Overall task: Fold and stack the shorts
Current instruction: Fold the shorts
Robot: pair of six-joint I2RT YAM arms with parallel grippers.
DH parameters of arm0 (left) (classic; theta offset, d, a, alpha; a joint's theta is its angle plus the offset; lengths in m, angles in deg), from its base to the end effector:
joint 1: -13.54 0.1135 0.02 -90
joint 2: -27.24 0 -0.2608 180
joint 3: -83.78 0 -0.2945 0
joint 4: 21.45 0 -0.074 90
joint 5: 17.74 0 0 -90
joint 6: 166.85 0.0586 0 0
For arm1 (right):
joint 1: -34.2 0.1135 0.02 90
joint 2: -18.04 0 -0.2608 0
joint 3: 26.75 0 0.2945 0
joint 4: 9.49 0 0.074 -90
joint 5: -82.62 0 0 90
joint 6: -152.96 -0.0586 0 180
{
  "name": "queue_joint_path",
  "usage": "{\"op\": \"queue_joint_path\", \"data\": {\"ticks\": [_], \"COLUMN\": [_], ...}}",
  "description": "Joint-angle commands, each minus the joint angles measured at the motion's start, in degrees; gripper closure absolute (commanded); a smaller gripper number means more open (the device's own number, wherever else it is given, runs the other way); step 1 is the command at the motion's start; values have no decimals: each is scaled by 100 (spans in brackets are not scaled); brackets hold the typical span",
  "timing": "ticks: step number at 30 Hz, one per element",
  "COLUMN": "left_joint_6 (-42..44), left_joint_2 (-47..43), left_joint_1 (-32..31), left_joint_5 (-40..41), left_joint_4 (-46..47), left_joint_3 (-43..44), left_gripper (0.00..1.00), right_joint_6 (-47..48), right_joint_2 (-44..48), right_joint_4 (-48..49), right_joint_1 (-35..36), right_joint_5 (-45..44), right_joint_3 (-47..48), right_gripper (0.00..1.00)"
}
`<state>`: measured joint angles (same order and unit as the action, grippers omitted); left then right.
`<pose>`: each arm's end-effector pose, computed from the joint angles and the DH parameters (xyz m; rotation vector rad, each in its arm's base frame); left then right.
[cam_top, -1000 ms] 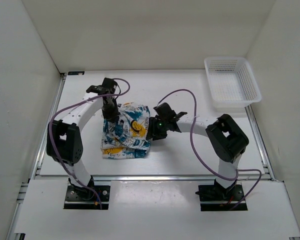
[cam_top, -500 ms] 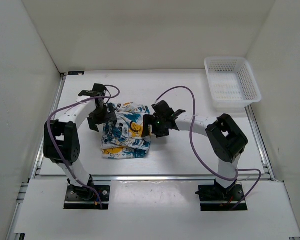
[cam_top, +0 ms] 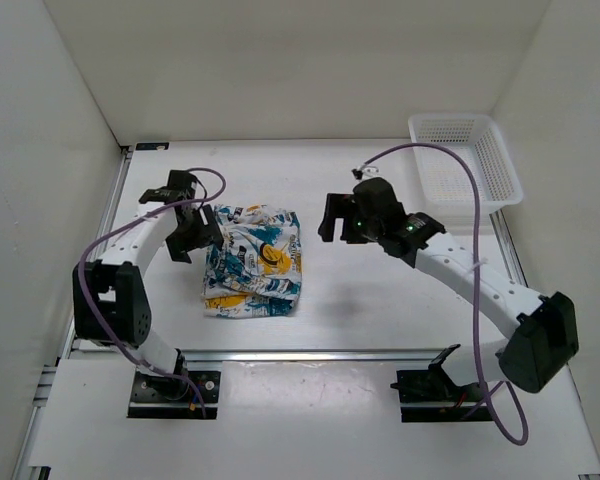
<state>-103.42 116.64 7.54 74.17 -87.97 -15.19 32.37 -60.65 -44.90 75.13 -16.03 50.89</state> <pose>0.3415 -0.0339 0.2034 -0.5202 2.8312 -0.0610 0.2849 0.2354 0.2854 -0.1172 2.2468 0.5248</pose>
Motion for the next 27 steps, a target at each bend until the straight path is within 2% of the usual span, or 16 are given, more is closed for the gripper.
{"op": "queue_joint_path", "data": {"ticks": [1, 3, 7, 8, 11, 19, 21, 22, 23, 24, 27], "left_joint_6": [-111, -181, -287, -288, -393, -902, -1042, -1096, -1096, -1096, -1096], "left_joint_2": [487, 805, 1456, 1605, 1738, 2274, 2274, 2170, 2082, 1968, 1327], "left_joint_1": [-6, -6, -244, -322, -664, -1763, -1878, -1931, -1931, -1931, -1931], "left_joint_5": [-437, -516, -464, -464, -516, -797, -798, -702, -571, -491, -34], "left_joint_4": [684, 852, 915, 915, 915, 915, 758, 670, 573, 485, 37], "left_joint_3": [-317, -371, -195, -108, 163, 1140, 1255, 1316, 1317, 1317, 1422], "left_gripper": [10, 14, 35, 49, 65, 67, 50, 40, 26, 5, 0], "right_joint_6": [229, 158, 88, 88, 88, 246, 246, 194, 194, 133, 79], "right_joint_2": [109, 231, 556, 627, 908, 1348, 1488, 1541, 1594, 1681, 1822], "right_joint_4": [-507, -586, -640, -701, -946, -1325, -1474, -1562, -1632, -1694, -1818], "right_joint_1": [-120, -120, -120, -120, -173, -533, -699, -700, -778, -866, -1008], "right_joint_5": [-348, -348, -462, -567, -735, -937, -937, -1137, -1226, -1297, -1412], "right_joint_3": [-155, -102, -173, -173, -234, -296, -244, -243, -243, -243, -313], "right_gripper": [4, 4, 5, 6, 6, 6, 5, 1, 1, 1, 1]}}
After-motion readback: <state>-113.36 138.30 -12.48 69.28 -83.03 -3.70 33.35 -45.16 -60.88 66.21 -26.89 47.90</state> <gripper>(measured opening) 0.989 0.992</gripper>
